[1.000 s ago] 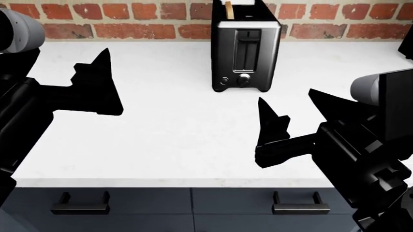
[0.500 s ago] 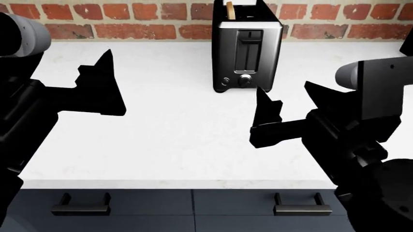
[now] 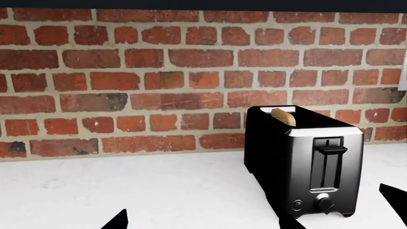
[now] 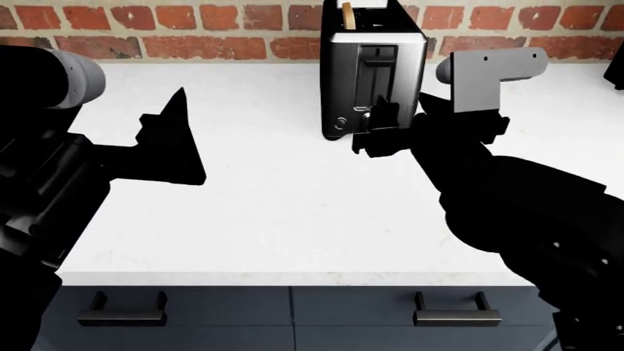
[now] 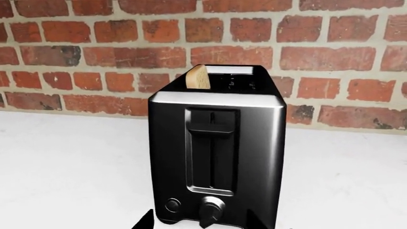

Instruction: Push down the lever of the toaster to turn it on.

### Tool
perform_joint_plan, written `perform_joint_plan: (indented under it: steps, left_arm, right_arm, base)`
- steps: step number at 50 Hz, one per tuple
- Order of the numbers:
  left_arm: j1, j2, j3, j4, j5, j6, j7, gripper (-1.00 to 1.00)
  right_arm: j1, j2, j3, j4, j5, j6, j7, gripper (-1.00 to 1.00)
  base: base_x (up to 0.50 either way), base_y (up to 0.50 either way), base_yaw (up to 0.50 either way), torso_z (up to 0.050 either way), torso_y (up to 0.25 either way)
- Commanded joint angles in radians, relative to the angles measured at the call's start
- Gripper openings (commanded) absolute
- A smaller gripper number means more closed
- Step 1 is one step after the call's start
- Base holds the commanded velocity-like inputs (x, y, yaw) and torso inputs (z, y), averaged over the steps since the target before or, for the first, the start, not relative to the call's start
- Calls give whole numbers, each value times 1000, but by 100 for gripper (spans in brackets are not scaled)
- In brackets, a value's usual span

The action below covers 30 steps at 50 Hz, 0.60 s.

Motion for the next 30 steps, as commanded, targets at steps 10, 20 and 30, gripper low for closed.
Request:
perform_joint_plan:
  steps: [10, 20, 30]
  left_arm:
    - [-10, 13, 9, -7, 3, -5, -6, 100]
    - [-1, -2, 0, 4, -7, 2, -4, 100]
    - [52, 4, 3, 0, 55, 13, 23, 100]
  right_arm:
    - [104, -56, -54, 164, -138, -46, -100, -100]
    - [147, -80, -53, 185, -137, -43, -97, -100]
    - [220, -154, -91, 439, -242, -156, -204, -100]
  base:
    - [0, 0, 0, 0, 0]
    - [0, 0, 0, 0, 0]
    - [0, 0, 0, 0, 0]
